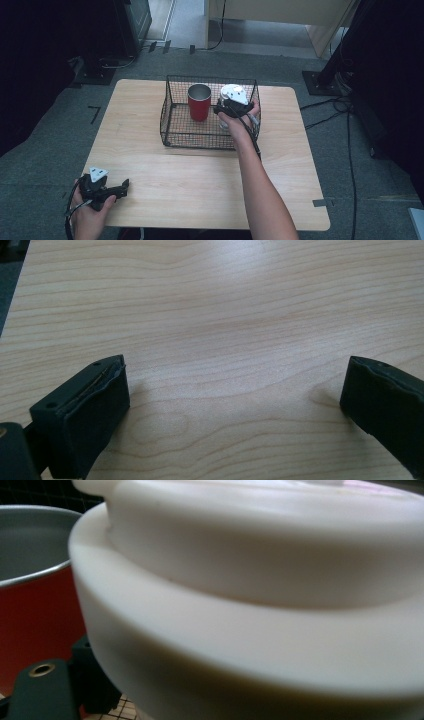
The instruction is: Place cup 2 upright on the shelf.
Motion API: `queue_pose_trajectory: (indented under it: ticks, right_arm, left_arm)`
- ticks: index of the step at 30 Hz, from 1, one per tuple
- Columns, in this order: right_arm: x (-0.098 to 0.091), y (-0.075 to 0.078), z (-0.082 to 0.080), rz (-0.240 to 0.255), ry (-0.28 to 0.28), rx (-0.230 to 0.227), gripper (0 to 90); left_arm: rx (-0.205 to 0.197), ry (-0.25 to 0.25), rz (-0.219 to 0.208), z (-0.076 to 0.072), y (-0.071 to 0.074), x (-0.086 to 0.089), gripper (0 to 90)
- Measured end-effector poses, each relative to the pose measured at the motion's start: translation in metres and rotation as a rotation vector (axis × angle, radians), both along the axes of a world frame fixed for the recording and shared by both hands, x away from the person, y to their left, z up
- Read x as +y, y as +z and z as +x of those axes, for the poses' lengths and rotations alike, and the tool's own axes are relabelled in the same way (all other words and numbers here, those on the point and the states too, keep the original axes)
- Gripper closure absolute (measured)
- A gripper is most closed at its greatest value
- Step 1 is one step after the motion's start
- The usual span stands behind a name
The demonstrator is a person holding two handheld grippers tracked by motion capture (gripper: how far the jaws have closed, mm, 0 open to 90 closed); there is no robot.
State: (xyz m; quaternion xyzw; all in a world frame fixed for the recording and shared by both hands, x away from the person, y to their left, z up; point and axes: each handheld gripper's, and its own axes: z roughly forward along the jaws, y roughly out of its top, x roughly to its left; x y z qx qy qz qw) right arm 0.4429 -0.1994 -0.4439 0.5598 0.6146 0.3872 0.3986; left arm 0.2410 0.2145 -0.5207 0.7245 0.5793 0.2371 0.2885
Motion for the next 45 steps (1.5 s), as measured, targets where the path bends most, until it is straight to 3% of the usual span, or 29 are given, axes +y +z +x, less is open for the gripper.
queue_pose_trajectory:
  ticks: [4, 9, 11, 16, 22, 24, 32, 36, 45]
  right_arm:
    - [-0.001, 0.0, 0.004, 0.01, 0.057, -0.031, 15.8]
    - [0.0, -0.001, 0.01, 0.015, 0.077, -0.068, 16.4]
    - [0.001, -0.003, 0.013, 0.047, 0.081, -0.093, 16.4]
    - [0.001, -0.003, 0.018, 0.066, 0.093, -0.14, 16.3]
    - [-0.001, -0.005, 0.02, 0.097, 0.072, -0.12, 16.3]
    - [-0.002, -0.003, 0.02, 0.118, 0.044, -0.095, 16.1]
    - [-0.003, 0.004, 0.022, 0.092, 0.067, -0.03, 11.2]
    - [-0.001, 0.005, 0.02, 0.092, 0.071, -0.015, 4.1]
    - [0.004, 0.01, 0.01, 0.076, 0.064, -0.025, 0.0]
  left_arm:
    - [0.0, 0.0, 0.0, 0.0, 0.0, 0.0, 0.0]
    - [0.0, 0.0, 0.0, 0.0, 0.0, 0.0, 0.0]
    - [0.0, 0.0, 0.0, 0.0, 0.0, 0.0, 0.0]
    - [0.001, -0.001, 0.002, 0.0, 0.0, 0.0, 0.0]
    - [0.001, -0.001, 0.002, 0.0, 0.0, 0.0, 0.0]
    - [0.001, -0.001, 0.001, 0.0, 0.0, 0.0, 0.0]
    - [0.001, -0.001, 0.001, 0.0, 0.0, 0.0, 0.0]
    - [0.001, -0.001, 0.001, 0.0, 0.0, 0.0, 0.0]
    - [0.0, 0.0, 0.0, 0.0, 0.0, 0.0, 0.0]
